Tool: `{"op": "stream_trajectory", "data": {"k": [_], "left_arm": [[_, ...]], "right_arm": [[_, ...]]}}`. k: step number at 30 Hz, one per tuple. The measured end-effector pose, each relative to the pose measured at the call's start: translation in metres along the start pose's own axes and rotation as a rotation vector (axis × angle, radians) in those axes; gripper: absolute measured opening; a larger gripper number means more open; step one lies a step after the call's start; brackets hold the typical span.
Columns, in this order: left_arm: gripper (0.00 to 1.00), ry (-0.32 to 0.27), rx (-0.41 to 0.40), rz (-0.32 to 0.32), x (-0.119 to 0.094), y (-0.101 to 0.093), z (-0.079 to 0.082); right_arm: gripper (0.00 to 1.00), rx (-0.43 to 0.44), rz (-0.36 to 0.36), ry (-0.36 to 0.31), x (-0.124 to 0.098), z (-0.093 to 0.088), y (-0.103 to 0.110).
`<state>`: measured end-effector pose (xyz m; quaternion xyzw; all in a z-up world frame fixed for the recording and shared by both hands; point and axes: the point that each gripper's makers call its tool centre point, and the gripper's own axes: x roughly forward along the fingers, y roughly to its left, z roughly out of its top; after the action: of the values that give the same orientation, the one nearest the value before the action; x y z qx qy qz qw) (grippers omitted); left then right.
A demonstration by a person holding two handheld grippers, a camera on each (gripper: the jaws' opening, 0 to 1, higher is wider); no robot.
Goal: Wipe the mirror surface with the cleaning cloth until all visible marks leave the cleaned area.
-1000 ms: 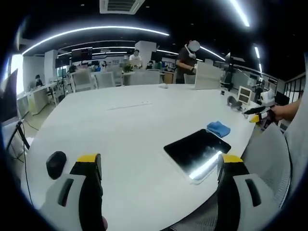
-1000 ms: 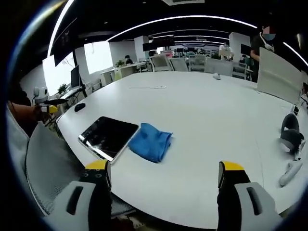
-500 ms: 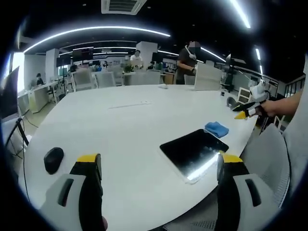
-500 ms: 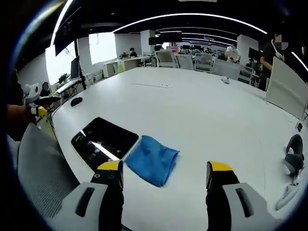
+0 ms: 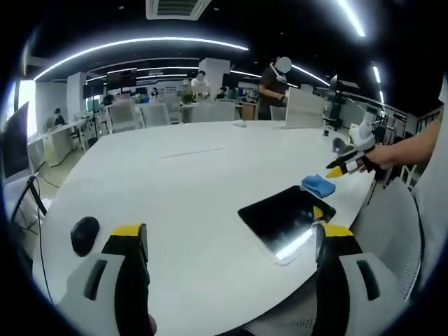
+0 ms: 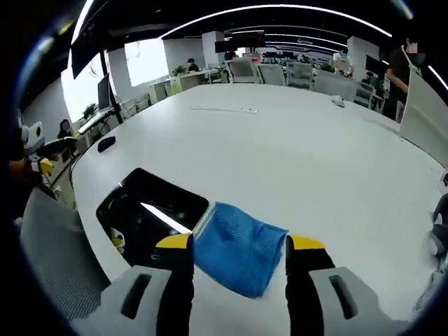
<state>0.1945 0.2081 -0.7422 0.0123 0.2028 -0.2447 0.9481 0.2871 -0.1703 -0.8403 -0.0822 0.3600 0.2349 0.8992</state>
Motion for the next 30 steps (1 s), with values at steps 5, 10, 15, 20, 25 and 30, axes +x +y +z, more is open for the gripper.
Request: {"op": "stream_trajectory", "data": {"k": [5, 10, 15, 20, 25, 30], "left_arm": [[0.99, 0.010, 0.003, -0.005, 0.004, 0.007, -0.008], [0.99, 0.011, -0.006, -0.021, 0.009, 0.004, -0.009], [0.99, 0.014, -0.014, -0.039, 0.011, 0.009, -0.006], [0.99, 0.027, -0.014, -0.050, 0.014, 0.020, -0.007], [0.99, 0.024, -0.016, -0.057, 0.019, 0.021, -0.008], [0.99, 0.026, -0.014, -0.081, 0.023, 0.015, -0.010]], "right_arm": [[0.37, 0.066, -0.021, 0.029, 0.013, -0.005, 0.002], [0.27, 0.125, -0.023, 0.071, 0.027, -0.018, 0.009], [0.17, 0.076, -0.059, 0.102, 0.039, -0.024, 0.012], [0.13, 0.087, -0.160, 0.131, 0.041, -0.026, 0.004], [0.08, 0.065, -0.167, 0.126, 0.043, -0.024, 0.008], [0.00, 0.119, -0.166, 0.129, 0.044, -0.024, 0.007]]}}
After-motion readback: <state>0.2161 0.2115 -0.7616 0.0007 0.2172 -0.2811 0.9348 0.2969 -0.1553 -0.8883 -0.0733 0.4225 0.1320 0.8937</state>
